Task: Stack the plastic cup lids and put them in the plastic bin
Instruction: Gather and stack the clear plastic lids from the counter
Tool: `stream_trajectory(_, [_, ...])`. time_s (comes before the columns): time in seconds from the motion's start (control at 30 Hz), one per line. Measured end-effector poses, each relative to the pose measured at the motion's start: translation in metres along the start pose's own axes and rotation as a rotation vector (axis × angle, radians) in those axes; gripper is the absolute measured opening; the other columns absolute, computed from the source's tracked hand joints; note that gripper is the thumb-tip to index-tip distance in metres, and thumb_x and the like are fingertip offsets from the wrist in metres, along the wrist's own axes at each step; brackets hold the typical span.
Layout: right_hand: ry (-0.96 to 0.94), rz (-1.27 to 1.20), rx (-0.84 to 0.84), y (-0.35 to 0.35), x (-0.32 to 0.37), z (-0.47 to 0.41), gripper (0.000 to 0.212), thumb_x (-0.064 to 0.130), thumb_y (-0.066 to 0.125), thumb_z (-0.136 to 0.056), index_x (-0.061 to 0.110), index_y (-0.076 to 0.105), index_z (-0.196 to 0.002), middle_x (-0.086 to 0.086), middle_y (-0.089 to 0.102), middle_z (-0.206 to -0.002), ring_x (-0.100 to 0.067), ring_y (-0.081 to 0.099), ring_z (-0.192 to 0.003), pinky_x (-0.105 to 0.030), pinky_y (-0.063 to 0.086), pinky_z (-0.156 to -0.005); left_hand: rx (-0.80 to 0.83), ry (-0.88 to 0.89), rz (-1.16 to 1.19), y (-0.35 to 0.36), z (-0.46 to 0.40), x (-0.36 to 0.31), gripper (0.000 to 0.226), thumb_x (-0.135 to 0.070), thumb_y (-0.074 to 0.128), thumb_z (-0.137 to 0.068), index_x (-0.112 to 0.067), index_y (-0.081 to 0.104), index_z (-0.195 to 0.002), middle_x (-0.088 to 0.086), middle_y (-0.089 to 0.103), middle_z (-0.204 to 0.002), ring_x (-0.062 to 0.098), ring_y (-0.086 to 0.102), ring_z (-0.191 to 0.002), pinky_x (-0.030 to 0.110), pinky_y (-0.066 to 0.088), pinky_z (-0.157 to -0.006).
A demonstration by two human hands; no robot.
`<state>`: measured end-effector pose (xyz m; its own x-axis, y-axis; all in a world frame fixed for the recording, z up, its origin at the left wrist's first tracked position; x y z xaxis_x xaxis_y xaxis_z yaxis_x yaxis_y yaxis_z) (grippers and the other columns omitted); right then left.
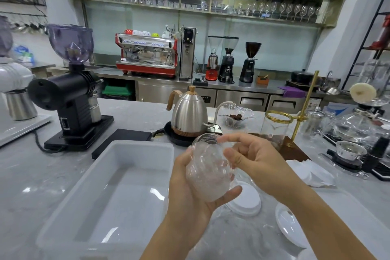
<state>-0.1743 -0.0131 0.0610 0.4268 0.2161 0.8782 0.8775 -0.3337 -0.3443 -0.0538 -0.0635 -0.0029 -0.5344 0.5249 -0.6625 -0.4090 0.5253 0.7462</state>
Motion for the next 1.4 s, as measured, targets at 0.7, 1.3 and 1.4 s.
stream_trajectory(0.7, [-0.003, 0.268, -0.192, -0.032, 0.006, -0.001, 0.023, 0.032, 0.075, -0.081, 0.034, 0.07, -0.103, 0.006, 0.07, -0.09, -0.011, 0.069, -0.08, -0.031, 0.06, -0.072, 0.027, 0.026, -0.108, 0.006, 0.002, -0.003, 0.046, -0.049, 0.074, -0.066, -0.02, 0.076, -0.102, 0.015, 0.07, -0.112, 0.034, 0.066, -0.094, 0.042, 0.059, -0.066])
stream_trajectory(1.3, [0.489, 0.792, 0.133, -0.117, -0.136, 0.004, 0.072, 0.046, 0.078, -0.076, 0.034, 0.048, -0.141, 0.012, 0.047, -0.147, -0.012, 0.047, -0.131, -0.022, 0.036, -0.097, 0.0, -0.021, -0.173, -0.001, -0.001, 0.007, 0.04, -0.048, 0.075, -0.065, -0.021, 0.078, -0.093, 0.016, 0.072, -0.104, 0.035, 0.07, -0.089, 0.044, 0.06, -0.066])
stream_trajectory(1.4, [0.573, 0.844, 0.194, -0.11, -0.15, 0.007, 0.086, 0.052, 0.079, -0.071, 0.038, 0.039, -0.146, 0.012, 0.043, -0.15, -0.019, 0.042, -0.135, -0.035, 0.041, -0.107, 0.007, -0.023, -0.178, -0.001, -0.001, 0.007, 0.039, -0.048, 0.074, -0.066, -0.021, 0.078, -0.093, 0.016, 0.072, -0.105, 0.035, 0.07, -0.089, 0.044, 0.06, -0.066])
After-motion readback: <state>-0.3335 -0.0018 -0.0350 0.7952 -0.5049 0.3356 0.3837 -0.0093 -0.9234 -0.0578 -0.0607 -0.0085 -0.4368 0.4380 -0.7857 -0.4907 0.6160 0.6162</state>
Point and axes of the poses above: each hand's wrist, its own z-axis away from the middle knuckle, its own y-axis out of the palm, x = y × z, the point moved 5 cm from there along -z, towards the middle knuckle
